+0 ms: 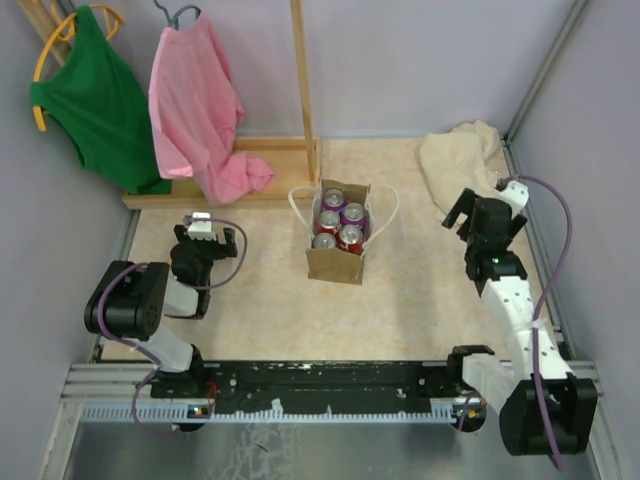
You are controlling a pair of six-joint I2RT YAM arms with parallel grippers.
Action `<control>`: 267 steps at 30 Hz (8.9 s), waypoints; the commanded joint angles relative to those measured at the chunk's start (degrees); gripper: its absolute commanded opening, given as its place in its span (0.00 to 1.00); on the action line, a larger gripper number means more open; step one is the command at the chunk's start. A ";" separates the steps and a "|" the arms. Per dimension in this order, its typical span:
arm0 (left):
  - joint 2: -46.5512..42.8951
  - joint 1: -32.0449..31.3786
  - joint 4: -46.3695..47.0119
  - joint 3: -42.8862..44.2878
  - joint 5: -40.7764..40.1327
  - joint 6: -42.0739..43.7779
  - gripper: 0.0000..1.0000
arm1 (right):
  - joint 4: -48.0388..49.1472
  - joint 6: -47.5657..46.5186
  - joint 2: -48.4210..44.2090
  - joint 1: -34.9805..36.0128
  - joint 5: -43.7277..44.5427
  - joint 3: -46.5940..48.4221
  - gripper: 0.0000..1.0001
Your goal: Take the beverage out of the canvas bag
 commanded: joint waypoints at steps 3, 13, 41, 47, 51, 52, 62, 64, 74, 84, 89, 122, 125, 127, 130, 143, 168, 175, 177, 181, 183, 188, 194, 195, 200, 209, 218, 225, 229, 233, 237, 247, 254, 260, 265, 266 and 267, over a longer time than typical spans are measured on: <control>-0.82 0.20 0.35 0.65 0.79 0.37 1.00 | 2.72 1.22 -3.01 0.46 3.00 0.75 0.99; -0.80 0.25 0.48 0.56 0.76 0.34 1.00 | 6.09 11.33 -6.19 0.41 3.83 -2.66 0.99; -22.06 -5.99 -34.37 15.82 1.46 -6.36 1.00 | -3.18 -6.26 -1.51 18.79 -11.20 23.64 0.65; -23.59 -10.23 -44.91 21.00 1.16 -7.49 1.00 | -12.69 -10.93 13.54 36.70 -4.41 37.70 0.72; -26.63 -14.06 -45.44 20.13 -0.49 -8.77 1.00 | -20.04 -11.54 23.75 41.43 -3.14 45.09 0.75; -27.59 -14.28 -45.28 19.62 -0.38 -9.75 1.00 | -21.40 -11.18 25.42 41.49 -3.45 46.12 0.75; -32.89 -15.68 -45.20 15.30 -4.13 -12.84 1.00 | -27.59 -9.61 31.11 41.50 -5.91 43.89 0.75; -32.26 -15.80 -45.38 15.33 -4.39 -13.05 1.00 | -27.69 -9.40 31.42 41.55 -6.16 42.09 0.75; -30.15 -15.76 -45.75 15.89 -2.88 -13.48 1.00 | -28.59 -10.47 33.86 41.52 -9.99 36.33 0.78; -29.17 -15.75 -45.58 15.74 -2.93 -13.41 1.00 | -31.24 -11.47 35.61 41.55 -11.49 34.24 0.99; -28.96 -15.81 -44.32 15.17 -2.90 -13.76 1.00 | -31.07 -11.87 35.89 41.54 -10.18 32.75 0.99; -26.48 -15.81 -42.32 14.64 1.63 -16.71 1.00 | -21.24 -9.81 44.96 41.50 -5.51 32.33 0.65; -26.40 -15.81 -42.32 14.55 1.46 -16.68 1.00 | -22.21 -9.82 45.27 41.56 -4.46 33.10 0.53; -26.38 -15.81 -42.32 14.54 1.41 -16.73 1.00 | -23.33 -9.72 45.49 41.53 -3.56 33.45 0.46; -26.24 -15.81 -42.15 14.56 1.56 -16.77 1.00 | -23.99 -9.59 45.44 41.56 -3.13 33.32 0.38; -26.09 -15.78 -42.05 14.58 2.11 -16.87 1.00 | -24.19 -8.36 41.73 41.51 -1.06 31.74 0.00; -25.54 -15.81 -42.15 14.89 2.60 -17.21 1.00 | -37.41 -7.96 30.64 41.60 7.29 51.70 0.00; -25.79 -15.81 -42.62 15.35 2.79 -16.84 1.00 | -39.47 -9.72 29.14 41.66 13.09 59.37 0.00; -26.23 -15.81 -42.74 15.16 2.45 -16.65 1.00 | -39.84 -10.57 28.71 41.54 16.06 61.29 0.00; -26.98 -15.81 -42.92 14.86 2.03 -16.50 1.00 | -40.70 -11.84 27.78 40.80 20.63 65.30 0.00; -27.05 -15.80 -42.98 14.90 2.08 -16.51 1.00 | -41.90 -11.07 27.26 38.70 20.78 66.89 0.00; -26.93 -15.81 -43.02 14.86 2.55 -16.84 1.00 | -43.32 -8.33 24.19 31.86 19.24 66.99 0.00; -26.53 -15.81 -42.87 14.85 3.27 -17.05 1.00 | -42.99 -6.81 20.75 20.98 16.53 62.45 0.00; -26.45 -15.81 -42.85 14.86 3.38 -17.16 1.00 | -42.29 -6.58 20.21 19.10 15.05 60.65 0.00; -26.39 -15.79 -42.85 14.86 3.35 -17.17 1.00 | -35.29 -4.76 17.96 11.78 5.81 47.27 0.00; -26.31 -15.81 -43.02 15.47 3.33 -17.28 1.00 | -25.27 -2.56 22.23 8.61 0.50 31.64 0.00; -25.87 -15.88 -43.02 14.98 3.39 -17.37 1.00 | -20.55 -1.94 27.63 6.07 -0.69 28.03 0.00; -25.70 -15.88 -42.93 14.96 3.42 -17.27 1.00 | -16.50 -2.54 30.04 5.31 1.34 25.05 0.00; -25.70 -15.90 -42.93 14.90 3.52 -17.26 1.00 | -15.03 -2.74 30.76 5.29 3.27 23.41 0.00; -25.78 -15.90 -42.89 14.94 3.56 -17.17 1.00 | -13.32 -2.82 31.36 5.01 4.42 22.32 0.00; -25.69 -15.89 -42.93 15.15 3.86 -17.25 1.00 | -11.91 -2.48 32.17 4.60 5.09 21.72 0.00; -25.87 -15.87 -42.93 15.26 4.13 -17.30 1.00 | -10.14 -1.78 35.05 3.00 3.77 21.99 0.15; -25.96 -15.89 -42.93 15.34 4.29 -17.20 1.00 | -11.65 -1.42 37.17 2.95 4.83 22.49 0.64; -25.66 -15.89 -42.86 15.76 4.65 -17.21 1.00 | -12.17 -1.45 35.58 2.94 5.61 22.43 0.91; -25.19 -15.90 -42.58 15.92 5.09 -17.38 1.00 | -13.57 -1.35 33.50 2.98 6.30 23.63 0.92; -25.10 -15.90 -42.58 15.88 5.11 -17.32 1.00 | -13.99 -1.21 32.62 2.94 6.34 24.00 0.92; -25.11 -15.87 -42.58 15.86 5.18 -17.28 1.00 | -14.31 -1.16 31.43 3.03 6.42 24.37 0.92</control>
